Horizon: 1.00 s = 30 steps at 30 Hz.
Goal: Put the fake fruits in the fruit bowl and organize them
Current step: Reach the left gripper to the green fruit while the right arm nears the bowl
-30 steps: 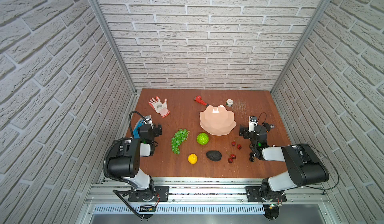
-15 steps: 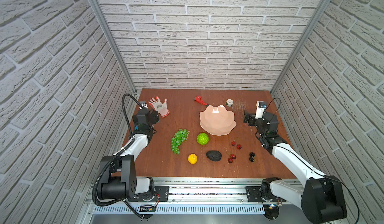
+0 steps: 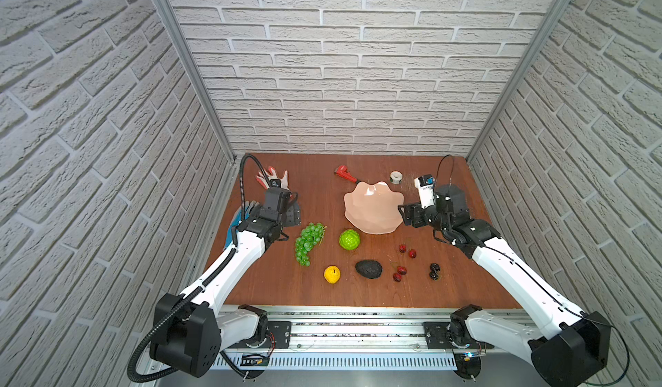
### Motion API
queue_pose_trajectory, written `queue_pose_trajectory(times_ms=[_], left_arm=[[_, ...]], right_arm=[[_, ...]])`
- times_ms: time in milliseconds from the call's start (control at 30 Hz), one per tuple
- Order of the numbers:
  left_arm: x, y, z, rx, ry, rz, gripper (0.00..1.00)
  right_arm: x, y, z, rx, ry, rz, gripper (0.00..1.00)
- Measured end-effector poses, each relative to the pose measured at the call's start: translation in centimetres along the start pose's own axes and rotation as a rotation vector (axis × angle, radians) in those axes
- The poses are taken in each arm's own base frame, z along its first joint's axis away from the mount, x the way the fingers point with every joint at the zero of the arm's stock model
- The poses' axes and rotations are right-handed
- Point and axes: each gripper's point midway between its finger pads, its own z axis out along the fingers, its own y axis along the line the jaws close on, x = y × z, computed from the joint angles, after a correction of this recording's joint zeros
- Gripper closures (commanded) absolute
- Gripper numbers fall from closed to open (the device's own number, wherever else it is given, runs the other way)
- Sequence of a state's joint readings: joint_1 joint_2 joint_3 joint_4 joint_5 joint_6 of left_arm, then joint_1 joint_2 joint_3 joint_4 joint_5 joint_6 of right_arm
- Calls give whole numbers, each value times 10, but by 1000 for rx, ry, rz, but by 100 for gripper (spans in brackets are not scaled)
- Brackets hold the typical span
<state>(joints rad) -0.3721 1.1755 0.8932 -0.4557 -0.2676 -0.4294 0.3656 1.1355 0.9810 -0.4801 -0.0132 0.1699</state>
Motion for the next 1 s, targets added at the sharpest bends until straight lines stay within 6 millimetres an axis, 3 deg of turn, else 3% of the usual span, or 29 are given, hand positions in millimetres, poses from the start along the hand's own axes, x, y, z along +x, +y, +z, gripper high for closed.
queue_pose_trajectory(times_ms=[200, 333, 600, 767, 1000], left_arm=[[9, -55, -22, 166, 78, 65, 10], [20, -110, -31, 317, 145, 149, 9], [54, -186, -13, 458, 340, 325, 9], [65, -210, 6, 468, 426, 387, 9], [77, -217, 29, 431, 510, 433, 11]], right_arm=[[31, 34, -1, -68, 137, -78, 20], [46, 43, 2, -96, 197, -88, 20], [63, 41, 8, -90, 241, -62, 15], [69, 36, 9, -67, 253, -60, 14], [71, 28, -1, -36, 225, -58, 14]])
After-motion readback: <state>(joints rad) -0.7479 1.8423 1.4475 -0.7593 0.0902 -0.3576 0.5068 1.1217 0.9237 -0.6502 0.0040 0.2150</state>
